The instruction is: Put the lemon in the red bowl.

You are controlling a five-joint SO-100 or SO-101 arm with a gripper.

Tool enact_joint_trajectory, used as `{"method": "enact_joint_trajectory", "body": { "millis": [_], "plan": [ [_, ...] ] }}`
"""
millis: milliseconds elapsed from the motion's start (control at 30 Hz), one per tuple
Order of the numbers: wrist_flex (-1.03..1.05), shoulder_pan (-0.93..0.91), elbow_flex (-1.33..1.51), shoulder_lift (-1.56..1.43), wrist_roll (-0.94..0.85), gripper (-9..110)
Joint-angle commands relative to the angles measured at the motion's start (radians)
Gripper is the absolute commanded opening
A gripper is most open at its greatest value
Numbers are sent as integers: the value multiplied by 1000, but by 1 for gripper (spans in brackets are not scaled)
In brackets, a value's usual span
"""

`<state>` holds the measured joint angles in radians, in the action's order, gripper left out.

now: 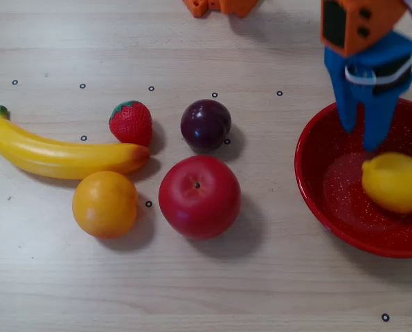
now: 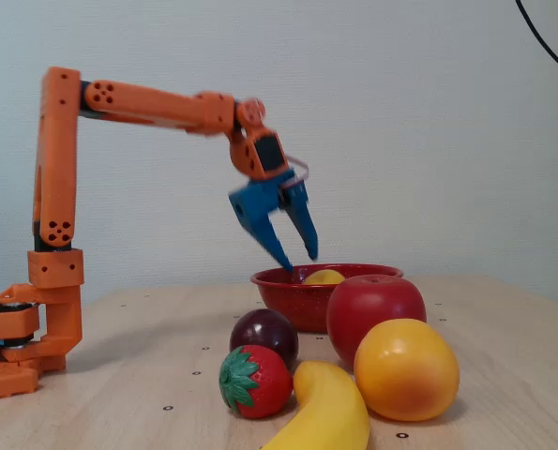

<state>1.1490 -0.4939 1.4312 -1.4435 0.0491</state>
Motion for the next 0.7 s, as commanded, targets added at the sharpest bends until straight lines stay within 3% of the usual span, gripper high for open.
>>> {"method": "enact_joint_trajectory", "body": {
  "millis": [0,133,300,667],
  "plan": [
    [52,72,-129,-172,-46,9],
    [176,141,-153,-259,-78,0],
    [238,255,-75,-408,-78,0],
    [15,483,531,-911,21,0]
  ]
}}
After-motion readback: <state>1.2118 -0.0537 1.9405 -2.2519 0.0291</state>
